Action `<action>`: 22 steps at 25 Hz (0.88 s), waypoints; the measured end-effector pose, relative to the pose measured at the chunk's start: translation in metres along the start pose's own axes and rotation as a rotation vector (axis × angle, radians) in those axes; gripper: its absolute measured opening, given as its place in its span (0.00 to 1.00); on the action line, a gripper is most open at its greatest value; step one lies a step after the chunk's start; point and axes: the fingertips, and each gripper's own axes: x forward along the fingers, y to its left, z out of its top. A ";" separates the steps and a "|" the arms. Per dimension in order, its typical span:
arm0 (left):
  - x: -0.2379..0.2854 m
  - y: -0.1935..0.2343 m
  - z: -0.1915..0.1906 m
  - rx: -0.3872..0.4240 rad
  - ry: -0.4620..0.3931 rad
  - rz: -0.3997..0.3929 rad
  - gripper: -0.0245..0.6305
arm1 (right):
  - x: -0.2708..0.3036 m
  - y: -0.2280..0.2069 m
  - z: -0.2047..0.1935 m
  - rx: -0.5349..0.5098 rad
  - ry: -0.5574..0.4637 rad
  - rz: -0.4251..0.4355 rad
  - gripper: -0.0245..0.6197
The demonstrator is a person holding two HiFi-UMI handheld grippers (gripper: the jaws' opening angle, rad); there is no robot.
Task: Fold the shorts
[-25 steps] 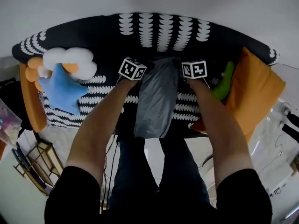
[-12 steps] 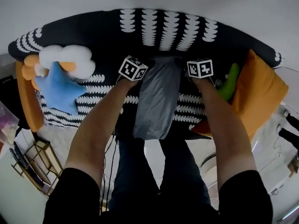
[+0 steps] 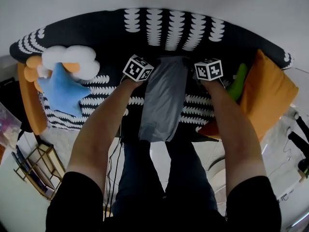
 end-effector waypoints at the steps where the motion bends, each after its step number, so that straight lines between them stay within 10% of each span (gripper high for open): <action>1: -0.002 0.001 0.003 0.009 -0.002 0.007 0.18 | -0.001 0.003 0.002 -0.006 -0.003 0.003 0.14; 11: -0.040 -0.013 0.055 0.120 -0.106 0.065 0.15 | -0.049 0.021 0.041 -0.066 -0.138 -0.061 0.13; 22: -0.083 -0.089 0.013 0.332 -0.080 -0.003 0.15 | -0.103 0.091 -0.019 -0.102 -0.172 -0.074 0.13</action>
